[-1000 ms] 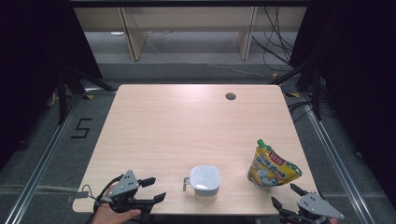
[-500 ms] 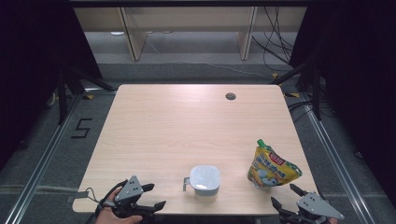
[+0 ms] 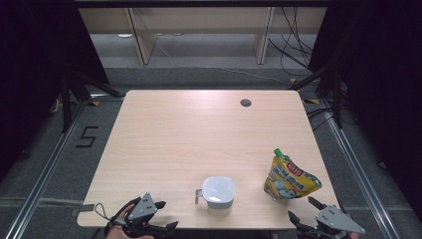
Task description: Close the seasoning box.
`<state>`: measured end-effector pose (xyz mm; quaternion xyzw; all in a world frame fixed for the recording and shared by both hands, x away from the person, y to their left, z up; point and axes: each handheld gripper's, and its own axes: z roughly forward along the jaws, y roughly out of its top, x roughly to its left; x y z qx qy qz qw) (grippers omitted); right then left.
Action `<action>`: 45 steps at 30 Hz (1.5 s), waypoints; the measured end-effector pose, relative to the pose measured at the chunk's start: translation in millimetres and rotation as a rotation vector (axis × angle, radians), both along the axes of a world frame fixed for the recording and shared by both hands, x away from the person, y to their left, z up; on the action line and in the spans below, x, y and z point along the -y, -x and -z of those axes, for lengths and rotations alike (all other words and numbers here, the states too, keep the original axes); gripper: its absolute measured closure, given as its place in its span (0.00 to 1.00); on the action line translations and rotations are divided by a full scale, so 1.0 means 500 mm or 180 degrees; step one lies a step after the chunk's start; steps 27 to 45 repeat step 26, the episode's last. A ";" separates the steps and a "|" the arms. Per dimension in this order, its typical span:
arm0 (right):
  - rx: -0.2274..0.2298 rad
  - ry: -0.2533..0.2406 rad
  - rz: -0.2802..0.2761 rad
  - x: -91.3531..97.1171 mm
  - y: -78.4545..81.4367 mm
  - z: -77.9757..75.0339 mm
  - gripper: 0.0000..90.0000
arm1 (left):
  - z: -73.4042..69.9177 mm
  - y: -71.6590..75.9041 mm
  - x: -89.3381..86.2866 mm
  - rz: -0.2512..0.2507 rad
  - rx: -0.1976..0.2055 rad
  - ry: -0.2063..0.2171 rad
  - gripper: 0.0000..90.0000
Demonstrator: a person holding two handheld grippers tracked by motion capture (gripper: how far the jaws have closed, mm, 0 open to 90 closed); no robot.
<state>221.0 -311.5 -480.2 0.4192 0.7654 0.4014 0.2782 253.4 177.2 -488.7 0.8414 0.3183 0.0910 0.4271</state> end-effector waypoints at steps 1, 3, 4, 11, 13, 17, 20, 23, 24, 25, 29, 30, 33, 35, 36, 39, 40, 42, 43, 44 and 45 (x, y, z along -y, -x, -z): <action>-0.0006 -0.0004 -0.0002 0.000 0.000 0.000 0.25 | -0.002 -0.003 -0.004 0.0068 0.0044 -0.0094 0.27; -0.0006 -0.0004 0.0000 0.000 0.000 0.000 0.25 | -0.004 -0.004 -0.007 0.0035 0.0032 -0.0112 0.27; -0.0006 -0.0003 -0.0001 0.000 0.000 0.000 0.25 | -0.003 -0.002 -0.004 -0.0030 -0.0005 -0.0002 0.27; -0.0012 -0.0001 0.0000 0.000 0.000 0.000 0.25 | -0.003 -0.003 -0.006 -0.0021 0.0004 -0.0048 0.27; 0.0046 0.0032 -0.0004 0.001 -0.002 0.001 0.25 | -0.002 -0.003 -0.006 -0.0016 0.0002 -0.0050 0.27; -0.0070 -0.0036 0.0070 -0.003 0.004 0.000 0.24 | -0.002 -0.003 -0.006 -0.0017 0.0000 -0.0047 0.27; -0.0054 -0.0021 0.0056 -0.003 0.003 0.001 0.24 | -0.002 -0.003 -0.006 -0.0020 0.0001 -0.0043 0.27; -0.0044 -0.0010 0.0047 -0.002 0.002 0.001 0.24 | -0.002 -0.003 -0.006 -0.0018 0.0004 -0.0047 0.26; -0.0032 0.0001 0.0040 -0.002 0.002 0.001 0.24 | -0.002 -0.004 -0.007 -0.0011 -0.0003 -0.0035 0.26; -0.0063 -0.0022 0.0054 -0.003 0.003 0.001 0.24 | -0.003 -0.003 -0.006 -0.0026 -0.0002 -0.0027 0.26; -0.0044 -0.0052 0.0034 -0.003 0.002 0.002 0.24 | -0.003 -0.004 -0.007 -0.0014 0.0016 -0.0052 0.26; -0.0044 -0.0052 0.0034 -0.003 0.002 0.002 0.24 | -0.003 -0.004 -0.007 -0.0014 0.0016 -0.0052 0.26; -0.0044 -0.0052 0.0034 -0.003 0.002 0.002 0.24 | -0.003 -0.004 -0.007 -0.0014 0.0016 -0.0052 0.26; -0.0044 -0.0052 0.0034 -0.003 0.002 0.002 0.24 | -0.003 -0.004 -0.007 -0.0014 0.0016 -0.0052 0.26; -0.0044 -0.0052 0.0034 -0.003 0.002 0.002 0.24 | -0.003 -0.004 -0.007 -0.0014 0.0016 -0.0052 0.26; -0.0044 -0.0052 0.0034 -0.003 0.002 0.002 0.24 | -0.003 -0.004 -0.007 -0.0014 0.0016 -0.0052 0.26; -0.0044 -0.0052 0.0034 -0.003 0.002 0.002 0.24 | -0.003 -0.004 -0.007 -0.0014 0.0016 -0.0052 0.26; -0.0044 -0.0052 0.0034 -0.003 0.002 0.002 0.24 | -0.003 -0.004 -0.007 -0.0014 0.0016 -0.0052 0.26; -0.0044 -0.0052 0.0034 -0.003 0.002 0.002 0.24 | -0.003 -0.004 -0.007 -0.0014 0.0016 -0.0052 0.26; -0.0044 -0.0052 0.0034 -0.003 0.002 0.002 0.24 | -0.003 -0.004 -0.007 -0.0014 0.0016 -0.0052 0.26; -0.0044 -0.0052 0.0034 -0.003 0.002 0.002 0.24 | -0.003 -0.004 -0.007 -0.0014 0.0016 -0.0052 0.26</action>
